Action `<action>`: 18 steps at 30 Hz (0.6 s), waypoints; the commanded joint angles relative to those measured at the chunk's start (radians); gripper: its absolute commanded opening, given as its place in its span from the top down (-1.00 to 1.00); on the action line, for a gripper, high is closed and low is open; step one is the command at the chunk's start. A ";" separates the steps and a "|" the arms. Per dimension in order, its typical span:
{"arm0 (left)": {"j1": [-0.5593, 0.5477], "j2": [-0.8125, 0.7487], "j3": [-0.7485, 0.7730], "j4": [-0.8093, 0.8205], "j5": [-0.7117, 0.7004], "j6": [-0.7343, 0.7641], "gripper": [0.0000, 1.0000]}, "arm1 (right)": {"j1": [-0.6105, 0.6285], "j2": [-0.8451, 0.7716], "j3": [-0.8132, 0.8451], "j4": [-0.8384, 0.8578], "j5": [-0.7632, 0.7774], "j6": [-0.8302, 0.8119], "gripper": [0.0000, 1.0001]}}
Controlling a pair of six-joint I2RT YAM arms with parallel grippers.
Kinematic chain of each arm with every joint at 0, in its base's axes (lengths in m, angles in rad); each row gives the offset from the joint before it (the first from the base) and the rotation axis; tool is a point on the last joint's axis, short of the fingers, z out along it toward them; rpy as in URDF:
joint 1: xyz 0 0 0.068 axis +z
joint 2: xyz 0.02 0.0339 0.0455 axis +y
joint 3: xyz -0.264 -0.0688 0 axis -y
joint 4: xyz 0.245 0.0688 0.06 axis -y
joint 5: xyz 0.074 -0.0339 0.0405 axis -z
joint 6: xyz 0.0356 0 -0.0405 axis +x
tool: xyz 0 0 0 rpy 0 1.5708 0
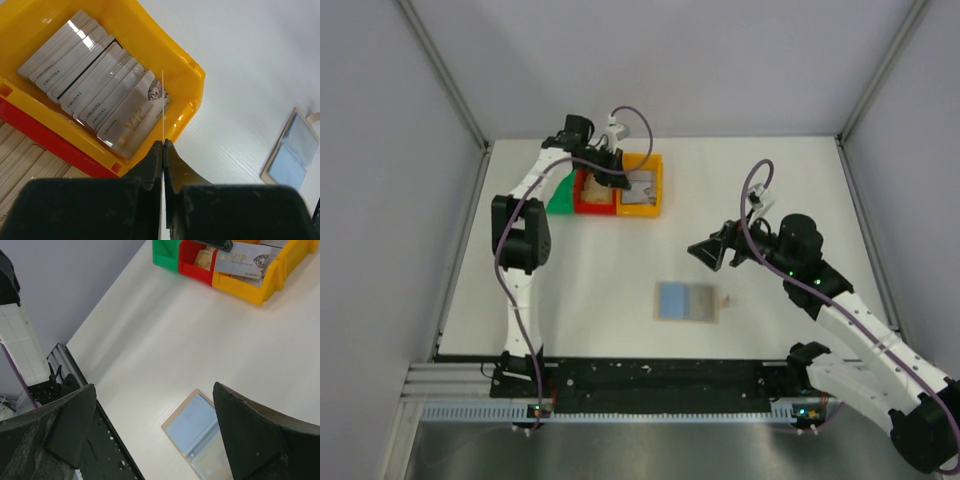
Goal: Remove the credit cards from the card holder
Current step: Place the credit card in the storage box.
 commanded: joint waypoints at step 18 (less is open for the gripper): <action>-0.038 0.010 0.040 0.068 -0.096 -0.035 0.23 | -0.013 0.001 0.056 0.008 -0.013 -0.029 -0.97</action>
